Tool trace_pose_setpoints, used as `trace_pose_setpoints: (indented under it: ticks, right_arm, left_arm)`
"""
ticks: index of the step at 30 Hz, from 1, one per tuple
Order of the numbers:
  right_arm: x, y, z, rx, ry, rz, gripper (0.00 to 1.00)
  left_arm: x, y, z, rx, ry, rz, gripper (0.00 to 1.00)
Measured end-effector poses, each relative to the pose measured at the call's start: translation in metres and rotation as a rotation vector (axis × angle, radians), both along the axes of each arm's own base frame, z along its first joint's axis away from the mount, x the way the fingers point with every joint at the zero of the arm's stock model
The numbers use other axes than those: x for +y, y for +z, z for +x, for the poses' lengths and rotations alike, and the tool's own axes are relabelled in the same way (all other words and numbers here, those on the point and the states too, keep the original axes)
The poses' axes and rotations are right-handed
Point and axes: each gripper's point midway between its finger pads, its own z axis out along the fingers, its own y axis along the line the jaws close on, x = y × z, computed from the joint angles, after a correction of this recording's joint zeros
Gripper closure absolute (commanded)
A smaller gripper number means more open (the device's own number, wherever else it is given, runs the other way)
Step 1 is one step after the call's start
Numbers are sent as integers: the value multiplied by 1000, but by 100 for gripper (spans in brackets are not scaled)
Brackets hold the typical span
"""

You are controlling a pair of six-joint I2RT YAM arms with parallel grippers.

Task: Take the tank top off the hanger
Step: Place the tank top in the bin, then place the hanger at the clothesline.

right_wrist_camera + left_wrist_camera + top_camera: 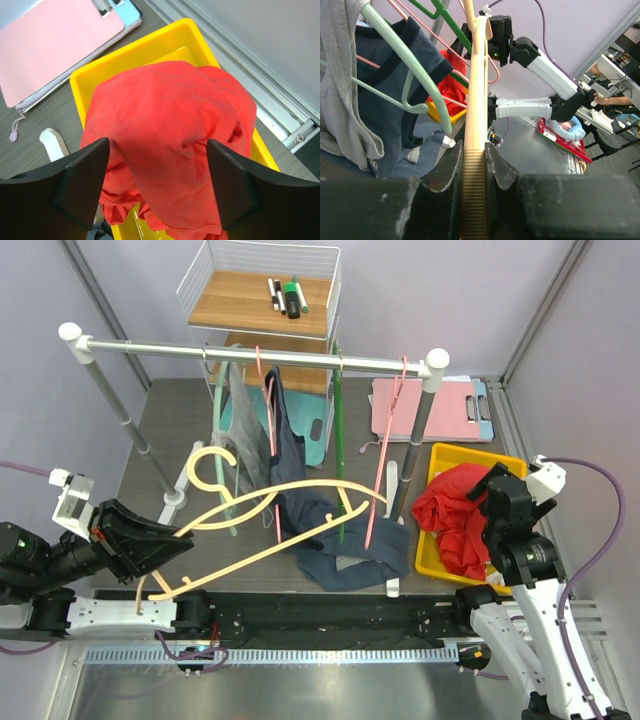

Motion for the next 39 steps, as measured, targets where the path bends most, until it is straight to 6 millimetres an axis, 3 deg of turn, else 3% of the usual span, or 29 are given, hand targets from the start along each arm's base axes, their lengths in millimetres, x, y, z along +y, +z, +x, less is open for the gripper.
trace_pose_setpoints:
  ticks: [5,11,20,26,29,39]
  right_arm:
    - [8,9,2,-30,59,8,9]
    - [15,13,4,-50,110,22,9]
    - [22,12,6,-45,148,36,9]
    - [25,10,7,-35,163,42,9]
    - [27,9,8,-32,173,45,9]
    - [33,9,10,-33,207,57,9]
  left_arm:
    - [9,3,-1,-4,-2,-5,100]
    - [36,17,0,-7,12,-80,100]
    - [61,26,24,22,167,-121,100]
    - [74,45,38,38,252,-155,100]
    - [70,55,42,41,279,-146,100]
    - [25,62,53,67,360,-11,100]
